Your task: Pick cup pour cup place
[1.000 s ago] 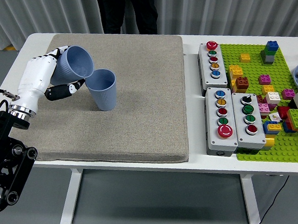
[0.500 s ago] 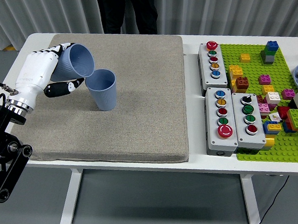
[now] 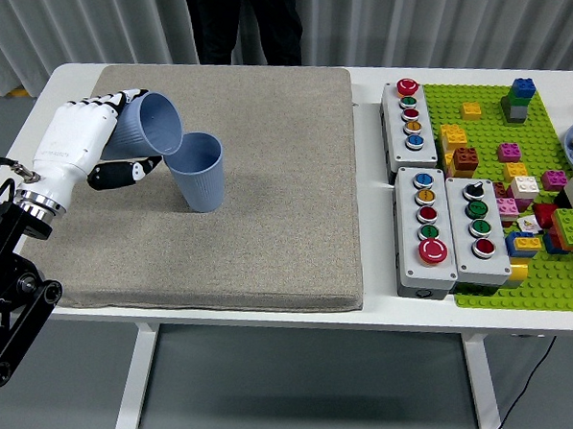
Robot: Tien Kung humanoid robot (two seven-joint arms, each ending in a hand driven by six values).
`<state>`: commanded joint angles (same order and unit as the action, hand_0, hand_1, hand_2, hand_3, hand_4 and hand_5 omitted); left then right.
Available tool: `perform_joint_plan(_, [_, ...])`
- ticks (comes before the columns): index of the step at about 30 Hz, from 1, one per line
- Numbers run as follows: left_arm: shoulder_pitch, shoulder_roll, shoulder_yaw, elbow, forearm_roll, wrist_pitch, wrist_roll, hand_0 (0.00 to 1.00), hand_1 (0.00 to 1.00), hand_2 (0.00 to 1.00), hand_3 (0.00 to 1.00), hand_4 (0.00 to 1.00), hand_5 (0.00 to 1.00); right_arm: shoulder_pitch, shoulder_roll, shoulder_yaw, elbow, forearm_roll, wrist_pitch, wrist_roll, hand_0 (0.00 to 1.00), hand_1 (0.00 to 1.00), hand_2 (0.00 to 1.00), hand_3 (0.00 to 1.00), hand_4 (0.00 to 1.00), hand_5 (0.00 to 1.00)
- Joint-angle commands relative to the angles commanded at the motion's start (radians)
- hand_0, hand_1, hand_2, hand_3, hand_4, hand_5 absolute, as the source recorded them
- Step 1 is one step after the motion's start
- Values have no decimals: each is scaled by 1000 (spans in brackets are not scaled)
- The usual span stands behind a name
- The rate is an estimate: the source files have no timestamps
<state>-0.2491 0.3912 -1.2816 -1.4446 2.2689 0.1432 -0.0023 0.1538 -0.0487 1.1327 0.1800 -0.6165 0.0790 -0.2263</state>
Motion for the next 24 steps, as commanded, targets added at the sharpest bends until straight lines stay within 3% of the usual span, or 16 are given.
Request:
perform_joint_plan(10, [-20, 18, 28, 0, 0, -10, 12, 554, 616, 741, 792, 593, 108, 3, -1, -3, 0, 9, -2, 2, 684, 681, 691, 650, 447, 179])
perform_joint_plan(24, [-50, 82, 91, -9, 0, -8, 34, 553, 613, 739, 787, 578, 89, 5, -4, -2, 0, 12, -3, 3, 684, 679, 690, 650, 448, 180])
